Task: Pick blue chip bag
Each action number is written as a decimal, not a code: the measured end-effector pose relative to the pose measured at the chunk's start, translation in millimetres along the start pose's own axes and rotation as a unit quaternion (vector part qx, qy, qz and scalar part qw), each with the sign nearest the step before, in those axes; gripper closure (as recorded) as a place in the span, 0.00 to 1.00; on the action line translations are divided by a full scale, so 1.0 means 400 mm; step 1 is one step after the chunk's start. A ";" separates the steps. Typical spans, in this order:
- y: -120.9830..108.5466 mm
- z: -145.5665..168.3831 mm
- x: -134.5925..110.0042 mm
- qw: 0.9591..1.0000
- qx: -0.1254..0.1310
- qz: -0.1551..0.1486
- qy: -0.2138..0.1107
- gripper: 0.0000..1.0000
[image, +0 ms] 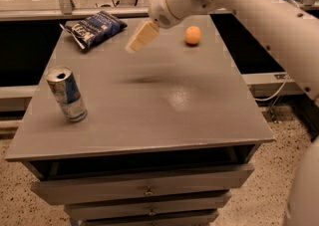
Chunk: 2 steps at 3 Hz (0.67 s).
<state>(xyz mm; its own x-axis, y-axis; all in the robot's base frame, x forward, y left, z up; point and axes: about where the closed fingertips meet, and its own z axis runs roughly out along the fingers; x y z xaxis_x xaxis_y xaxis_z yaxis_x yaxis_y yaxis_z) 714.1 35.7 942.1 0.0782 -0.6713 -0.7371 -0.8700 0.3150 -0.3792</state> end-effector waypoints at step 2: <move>-0.114 0.260 -0.051 0.997 0.035 0.062 -0.033 0.00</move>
Offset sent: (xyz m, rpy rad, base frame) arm 0.1373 0.1171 -0.0455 0.1975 0.0538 -0.1408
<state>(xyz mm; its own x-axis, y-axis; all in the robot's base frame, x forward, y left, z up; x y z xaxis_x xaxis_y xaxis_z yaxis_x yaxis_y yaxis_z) 802.7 104.8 916.2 0.0058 -0.5797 -0.8148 -0.8394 0.4400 -0.3190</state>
